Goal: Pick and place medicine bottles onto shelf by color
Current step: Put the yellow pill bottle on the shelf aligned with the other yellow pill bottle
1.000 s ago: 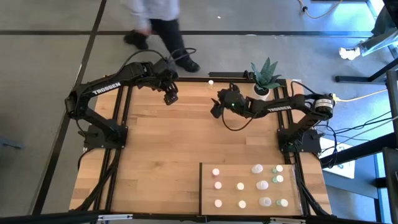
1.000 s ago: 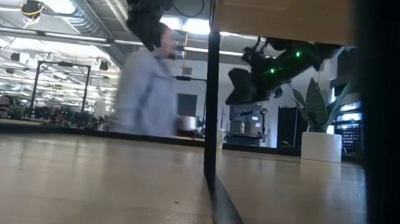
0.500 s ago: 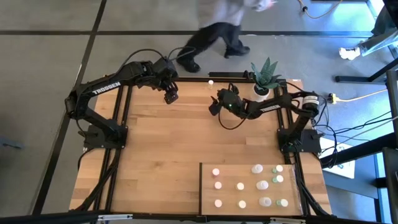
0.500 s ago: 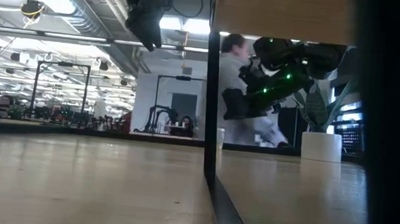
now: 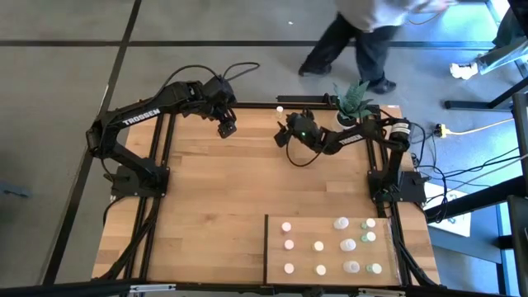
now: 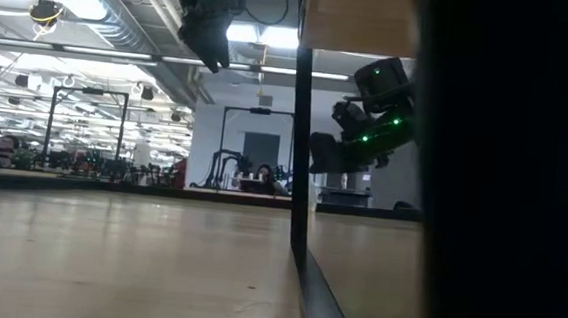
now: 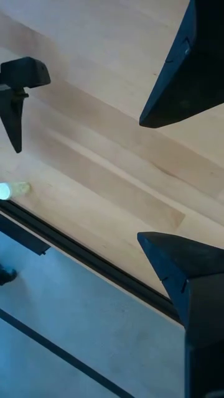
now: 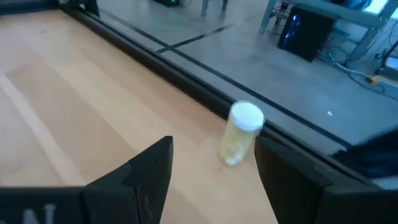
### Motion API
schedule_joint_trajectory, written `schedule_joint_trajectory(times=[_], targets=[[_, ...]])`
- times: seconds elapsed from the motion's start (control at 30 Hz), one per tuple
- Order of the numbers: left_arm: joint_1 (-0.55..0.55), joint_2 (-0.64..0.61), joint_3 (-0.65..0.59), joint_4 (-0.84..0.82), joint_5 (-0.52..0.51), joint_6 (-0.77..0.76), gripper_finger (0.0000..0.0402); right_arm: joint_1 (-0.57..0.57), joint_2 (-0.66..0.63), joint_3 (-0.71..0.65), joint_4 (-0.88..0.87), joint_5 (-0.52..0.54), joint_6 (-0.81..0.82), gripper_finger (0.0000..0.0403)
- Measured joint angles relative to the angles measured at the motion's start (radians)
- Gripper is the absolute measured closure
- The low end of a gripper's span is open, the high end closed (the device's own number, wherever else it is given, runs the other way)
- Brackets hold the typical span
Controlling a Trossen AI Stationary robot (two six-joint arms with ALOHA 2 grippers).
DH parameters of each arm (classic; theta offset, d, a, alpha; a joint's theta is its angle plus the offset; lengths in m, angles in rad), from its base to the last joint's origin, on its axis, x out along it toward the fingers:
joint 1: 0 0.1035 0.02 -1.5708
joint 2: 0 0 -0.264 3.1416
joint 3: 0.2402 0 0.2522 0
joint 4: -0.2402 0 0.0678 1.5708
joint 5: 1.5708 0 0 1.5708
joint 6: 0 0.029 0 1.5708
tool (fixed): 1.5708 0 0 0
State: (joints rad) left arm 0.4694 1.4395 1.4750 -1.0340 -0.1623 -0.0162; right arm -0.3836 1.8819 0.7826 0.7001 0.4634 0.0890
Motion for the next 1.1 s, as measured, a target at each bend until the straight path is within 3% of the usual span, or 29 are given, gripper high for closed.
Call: schedule_joint_trajectory(times=[0.83,1.1], targets=[[0.005,0.000,0.000,0.000,0.000,-0.003,0.0120,0.000,0.013,0.006,0.061,-0.031,-0.019,0.0175],[0.004,0.000,0.000,0.000,0.000,-0.008,0.0120,0.000,0.012,0.006,0.084,0.021,-0.068,0.0175]])
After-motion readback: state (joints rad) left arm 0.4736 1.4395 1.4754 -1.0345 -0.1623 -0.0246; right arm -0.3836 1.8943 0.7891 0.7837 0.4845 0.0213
